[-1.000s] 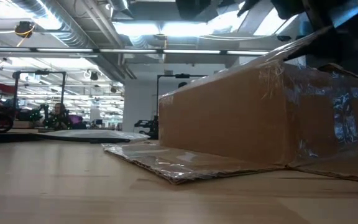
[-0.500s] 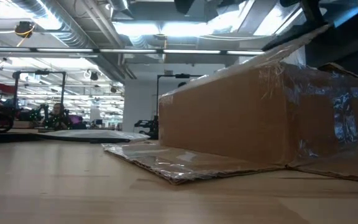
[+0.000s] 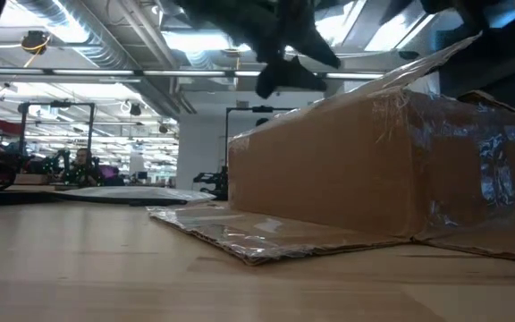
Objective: Unpack boxes
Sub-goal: Break down the box until it is fully flat
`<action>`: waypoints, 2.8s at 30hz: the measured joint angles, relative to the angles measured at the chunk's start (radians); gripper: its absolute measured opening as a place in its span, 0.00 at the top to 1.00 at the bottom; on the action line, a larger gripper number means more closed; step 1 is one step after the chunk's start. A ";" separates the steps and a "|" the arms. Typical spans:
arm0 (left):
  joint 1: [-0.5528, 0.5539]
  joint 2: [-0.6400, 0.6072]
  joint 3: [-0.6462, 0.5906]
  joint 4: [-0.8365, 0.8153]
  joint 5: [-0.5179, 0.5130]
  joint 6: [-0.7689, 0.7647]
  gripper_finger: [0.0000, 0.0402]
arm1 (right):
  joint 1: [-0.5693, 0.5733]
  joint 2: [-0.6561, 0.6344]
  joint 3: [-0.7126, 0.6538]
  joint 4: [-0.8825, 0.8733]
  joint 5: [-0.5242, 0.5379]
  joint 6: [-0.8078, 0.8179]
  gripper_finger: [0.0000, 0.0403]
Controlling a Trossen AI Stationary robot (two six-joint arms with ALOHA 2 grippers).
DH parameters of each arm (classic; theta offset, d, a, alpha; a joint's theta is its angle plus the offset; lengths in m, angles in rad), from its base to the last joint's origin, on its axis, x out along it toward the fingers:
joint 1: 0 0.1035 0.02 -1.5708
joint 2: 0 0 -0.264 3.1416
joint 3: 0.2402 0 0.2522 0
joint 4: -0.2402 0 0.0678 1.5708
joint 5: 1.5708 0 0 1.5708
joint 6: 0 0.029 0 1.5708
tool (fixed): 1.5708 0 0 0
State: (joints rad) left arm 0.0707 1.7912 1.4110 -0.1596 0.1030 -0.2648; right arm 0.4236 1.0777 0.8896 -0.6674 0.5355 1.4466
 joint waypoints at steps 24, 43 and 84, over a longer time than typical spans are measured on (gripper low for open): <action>-0.017 0.401 0.700 -0.799 -0.078 -0.131 0.47 | 0.001 -0.152 0.000 -0.174 -0.207 -0.178 0.05; 0.004 0.415 0.674 -0.807 -0.069 -0.208 0.47 | 0.001 -0.066 0.000 -0.087 -0.315 -0.339 0.05; -0.048 0.399 0.682 -1.096 0.212 -0.258 0.47 | -0.014 0.247 0.000 -0.023 -0.391 -0.619 0.75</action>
State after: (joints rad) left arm 0.0231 2.1899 2.0926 -1.2560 0.3153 -0.5224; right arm 0.4098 1.3246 0.8898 -0.6906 0.1442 0.8273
